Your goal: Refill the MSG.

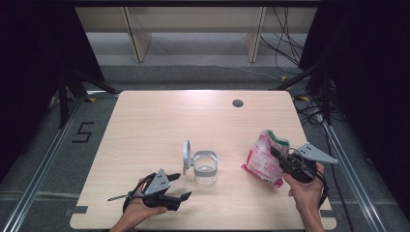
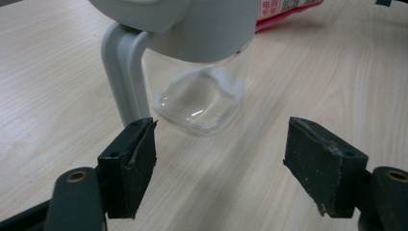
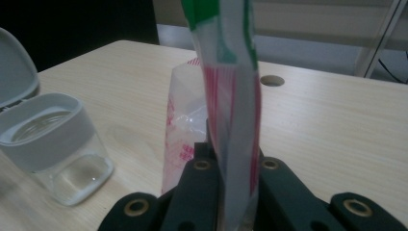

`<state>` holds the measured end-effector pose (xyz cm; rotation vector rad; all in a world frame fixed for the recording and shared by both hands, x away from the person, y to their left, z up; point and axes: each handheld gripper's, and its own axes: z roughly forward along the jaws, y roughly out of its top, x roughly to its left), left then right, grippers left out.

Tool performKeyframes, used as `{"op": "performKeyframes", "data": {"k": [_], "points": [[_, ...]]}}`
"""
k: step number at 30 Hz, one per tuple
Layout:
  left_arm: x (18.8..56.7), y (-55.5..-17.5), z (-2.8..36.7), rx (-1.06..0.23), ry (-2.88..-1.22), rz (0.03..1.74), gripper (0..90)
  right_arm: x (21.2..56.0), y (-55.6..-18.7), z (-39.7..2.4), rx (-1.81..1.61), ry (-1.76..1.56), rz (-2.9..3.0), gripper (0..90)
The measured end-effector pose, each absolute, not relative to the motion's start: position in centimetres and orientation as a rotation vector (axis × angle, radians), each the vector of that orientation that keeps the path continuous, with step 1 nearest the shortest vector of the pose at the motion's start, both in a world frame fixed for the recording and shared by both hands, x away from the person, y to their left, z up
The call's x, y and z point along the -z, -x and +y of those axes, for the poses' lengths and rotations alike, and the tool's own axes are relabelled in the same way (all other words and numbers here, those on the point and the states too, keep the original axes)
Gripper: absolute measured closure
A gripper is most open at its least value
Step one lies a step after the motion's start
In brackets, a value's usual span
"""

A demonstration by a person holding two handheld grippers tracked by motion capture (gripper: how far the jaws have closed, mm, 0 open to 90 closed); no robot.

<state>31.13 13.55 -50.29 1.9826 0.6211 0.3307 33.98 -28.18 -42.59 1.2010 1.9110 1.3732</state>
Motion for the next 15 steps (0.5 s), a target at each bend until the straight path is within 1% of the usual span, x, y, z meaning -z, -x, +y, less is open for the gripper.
{"op": "performKeyframes", "data": {"k": [1, 7, 8, 10, 15], "points": [[50.3, -31.1, 13.5, -0.338, -1.991, 0.614, 25.9, 42.3, -34.1, -28.1, -1.382, -1.153, 1.923, 90.0], [50.7, -30.7, 12.6, -0.324, -1.997, 0.599, 25.9, 41.1, -33.5, -27.5, -1.373, -1.115, 1.918, 90.0], [50.9, -30.6, 12.2, -0.307, -1.994, 0.597, 25.9, 41.0, -33.3, -27.4, -1.384, -1.141, 1.906, 90.0], [51.0, -30.3, 11.7, -0.305, -2.014, 0.570, 25.9, 40.5, -33.3, -27.5, -1.389, -1.082, 1.908, 90.0], [51.1, -29.8, 9.5, -0.325, -2.021, 0.507, 26.4, 39.0, -32.5, -27.0, -1.384, -1.029, 1.903, 90.0]]}}
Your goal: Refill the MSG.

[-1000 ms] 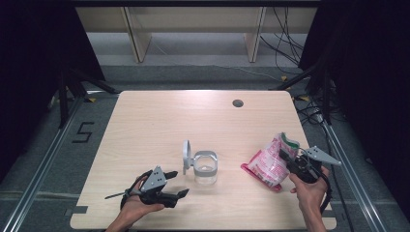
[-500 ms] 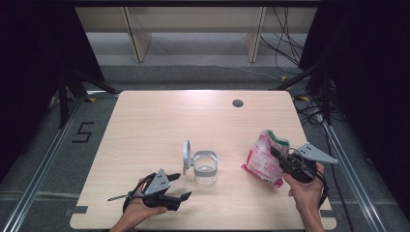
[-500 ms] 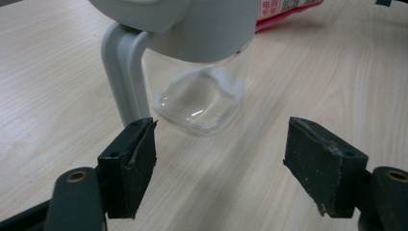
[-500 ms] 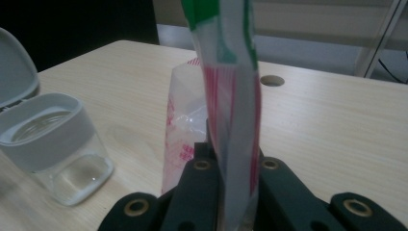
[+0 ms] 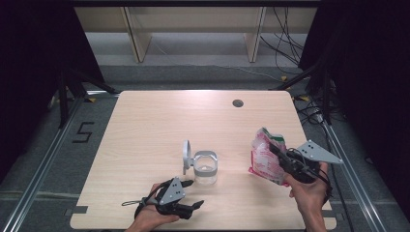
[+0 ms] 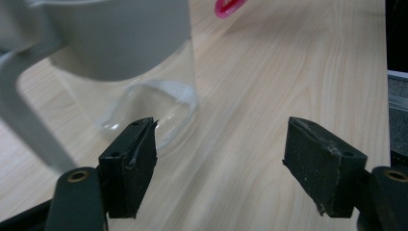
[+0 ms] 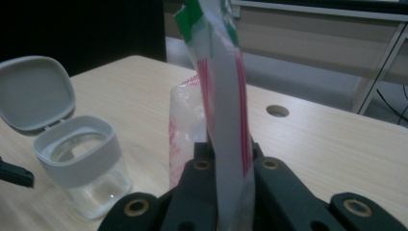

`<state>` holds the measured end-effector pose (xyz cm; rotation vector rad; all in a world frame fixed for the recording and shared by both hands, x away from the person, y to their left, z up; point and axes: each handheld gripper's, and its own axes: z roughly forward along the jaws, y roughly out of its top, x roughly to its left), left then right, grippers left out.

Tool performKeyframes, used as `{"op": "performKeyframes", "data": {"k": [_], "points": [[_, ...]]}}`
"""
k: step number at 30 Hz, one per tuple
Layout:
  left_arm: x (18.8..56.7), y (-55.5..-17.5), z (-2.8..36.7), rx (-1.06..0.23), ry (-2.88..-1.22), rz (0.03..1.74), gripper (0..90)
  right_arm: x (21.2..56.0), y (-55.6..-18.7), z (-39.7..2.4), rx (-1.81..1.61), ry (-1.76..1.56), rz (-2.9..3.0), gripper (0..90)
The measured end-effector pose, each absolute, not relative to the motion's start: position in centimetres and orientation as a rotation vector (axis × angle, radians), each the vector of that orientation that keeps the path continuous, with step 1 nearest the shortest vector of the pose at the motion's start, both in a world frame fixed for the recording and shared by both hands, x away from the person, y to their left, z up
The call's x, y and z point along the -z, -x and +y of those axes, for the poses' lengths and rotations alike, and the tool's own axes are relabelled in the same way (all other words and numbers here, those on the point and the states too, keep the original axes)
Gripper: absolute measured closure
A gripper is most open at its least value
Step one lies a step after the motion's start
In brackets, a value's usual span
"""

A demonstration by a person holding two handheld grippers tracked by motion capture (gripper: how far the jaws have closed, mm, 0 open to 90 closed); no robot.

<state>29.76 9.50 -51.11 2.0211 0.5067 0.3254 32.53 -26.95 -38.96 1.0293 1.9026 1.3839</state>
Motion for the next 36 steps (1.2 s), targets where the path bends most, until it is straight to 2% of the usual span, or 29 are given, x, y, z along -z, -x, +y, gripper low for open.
{"op": "performKeyframes", "data": {"k": [9, 13, 25, 32, 36], "points": [[51.0, -29.7, 6.5, -0.331, -1.966, 0.501, 26.7, 37.0, -31.2, -25.4, -1.485, -0.946, 1.902, 90.0], [50.8, -29.8, 4.8, -0.289, -1.935, 0.529, 26.5, 36.4, -30.6, -24.3, -1.495, -0.897, 1.923, 90.0], [50.2, -30.2, 1.8, -0.357, -1.918, 0.543, 27.9, 35.4, -28.9, -22.1, -1.583, -0.845, 2.000, 90.0], [50.1, -30.4, 1.0, -0.386, -1.903, 0.540, 40.5, 35.6, -28.8, -21.4, -1.609, -0.836, 2.022, 90.0], [50.1, -30.3, 0.6, -0.416, -1.891, 0.528, 55.4, 35.6, -28.8, -21.0, -1.618, -0.830, 2.036, 90.0]]}}
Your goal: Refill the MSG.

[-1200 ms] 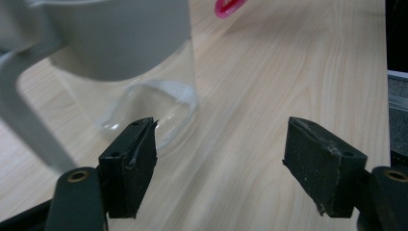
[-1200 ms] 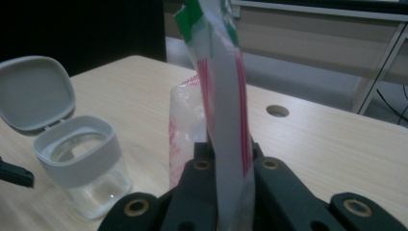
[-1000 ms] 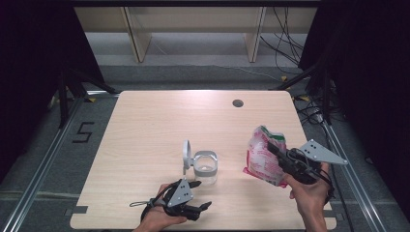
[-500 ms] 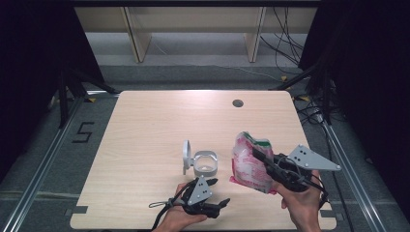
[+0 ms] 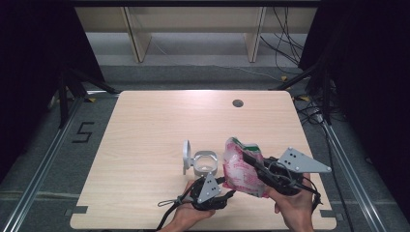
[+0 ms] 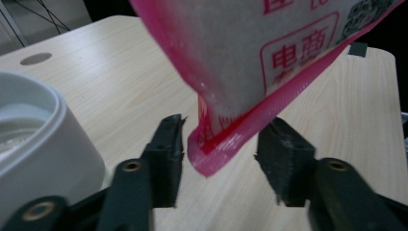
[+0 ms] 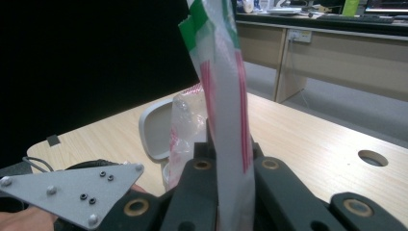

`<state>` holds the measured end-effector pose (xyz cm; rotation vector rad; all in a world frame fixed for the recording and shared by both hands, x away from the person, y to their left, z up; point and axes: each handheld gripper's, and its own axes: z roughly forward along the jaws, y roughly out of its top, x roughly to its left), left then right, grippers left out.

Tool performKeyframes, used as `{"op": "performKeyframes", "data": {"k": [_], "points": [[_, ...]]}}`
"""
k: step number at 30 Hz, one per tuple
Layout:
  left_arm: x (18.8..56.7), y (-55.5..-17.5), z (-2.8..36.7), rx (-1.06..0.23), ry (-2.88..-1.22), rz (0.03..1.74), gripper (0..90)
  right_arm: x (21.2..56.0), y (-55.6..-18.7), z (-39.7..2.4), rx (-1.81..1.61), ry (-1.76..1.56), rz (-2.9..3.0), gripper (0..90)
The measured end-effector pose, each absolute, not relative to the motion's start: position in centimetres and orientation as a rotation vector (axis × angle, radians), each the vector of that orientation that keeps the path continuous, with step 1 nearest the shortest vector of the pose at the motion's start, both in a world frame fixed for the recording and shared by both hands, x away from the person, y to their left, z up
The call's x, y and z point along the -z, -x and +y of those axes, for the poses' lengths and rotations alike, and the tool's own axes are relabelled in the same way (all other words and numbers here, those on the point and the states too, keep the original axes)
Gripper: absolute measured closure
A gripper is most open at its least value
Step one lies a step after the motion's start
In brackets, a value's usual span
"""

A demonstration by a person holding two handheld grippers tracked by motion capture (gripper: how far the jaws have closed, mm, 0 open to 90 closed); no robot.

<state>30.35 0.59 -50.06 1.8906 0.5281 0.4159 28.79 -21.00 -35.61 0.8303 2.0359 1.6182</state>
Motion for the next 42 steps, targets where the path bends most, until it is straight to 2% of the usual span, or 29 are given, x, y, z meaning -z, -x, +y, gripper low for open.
{"op": "performKeyframes", "data": {"k": [7, 10, 23, 42], "points": [[49.9, -30.8, 0.0, -0.499, -1.884, 0.549, 72.3, 35.2, -29.7, -20.9, -1.594, -0.822, 2.034, 90.0], [49.8, -30.8, -0.7, -0.513, -1.873, 0.570, 74.6, 34.9, -30.3, -21.0, -1.578, -0.844, 2.020, 90.0], [50.0, -31.0, -2.2, -0.516, -1.767, 0.707, 76.9, 34.2, -33.5, -19.6, -1.584, -0.876, 2.011, 90.0], [50.5, -30.7, -4.0, -0.484, -1.653, 0.798, 77.3, 34.1, -34.3, -17.2, -1.587, -0.887, 2.043, 90.0]]}}
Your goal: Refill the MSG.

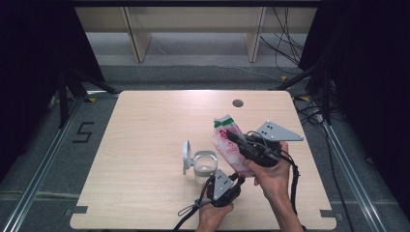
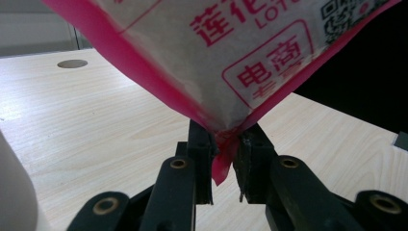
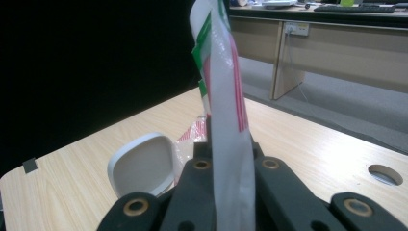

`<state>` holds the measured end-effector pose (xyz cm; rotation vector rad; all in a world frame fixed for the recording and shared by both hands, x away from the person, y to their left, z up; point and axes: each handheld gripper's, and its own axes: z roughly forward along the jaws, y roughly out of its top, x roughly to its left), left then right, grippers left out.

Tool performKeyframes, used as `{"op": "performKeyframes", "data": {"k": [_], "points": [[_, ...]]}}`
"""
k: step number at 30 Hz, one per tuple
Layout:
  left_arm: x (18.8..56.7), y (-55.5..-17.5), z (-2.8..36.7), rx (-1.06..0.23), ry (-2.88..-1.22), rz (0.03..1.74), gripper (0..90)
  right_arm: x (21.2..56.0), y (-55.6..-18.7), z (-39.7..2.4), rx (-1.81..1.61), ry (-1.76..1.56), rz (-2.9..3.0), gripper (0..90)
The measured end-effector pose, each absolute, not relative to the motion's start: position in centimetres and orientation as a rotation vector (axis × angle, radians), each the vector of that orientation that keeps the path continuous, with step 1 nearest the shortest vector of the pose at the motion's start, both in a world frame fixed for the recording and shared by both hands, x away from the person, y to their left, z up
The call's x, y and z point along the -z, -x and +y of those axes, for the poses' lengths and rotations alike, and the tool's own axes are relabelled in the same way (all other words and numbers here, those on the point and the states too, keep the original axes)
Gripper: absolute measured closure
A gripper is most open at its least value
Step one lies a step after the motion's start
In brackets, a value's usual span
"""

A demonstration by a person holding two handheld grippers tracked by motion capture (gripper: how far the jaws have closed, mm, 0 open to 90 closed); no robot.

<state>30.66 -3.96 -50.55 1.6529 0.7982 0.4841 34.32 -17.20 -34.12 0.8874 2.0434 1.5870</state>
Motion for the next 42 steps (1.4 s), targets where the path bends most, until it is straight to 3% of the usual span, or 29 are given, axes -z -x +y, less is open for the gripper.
{"op": "performKeyframes", "data": {"k": [3, 6, 42], "points": [[50.7, -30.6, -4.5, -0.453, -1.572, 0.825, 77.3, 34.2, -34.4, -17.0, -1.608, -0.885, 2.048, 90.0], [50.7, -30.7, -4.1, -0.488, -1.646, 0.816, 77.3, 34.2, -34.6, -16.9, -1.583, -0.883, 2.058, 90.0], [51.7, -30.0, -4.9, -0.463, -1.625, 0.824, 77.3, 35.0, -35.4, -13.4, -1.363, -0.751, 2.266, 90.0]]}}
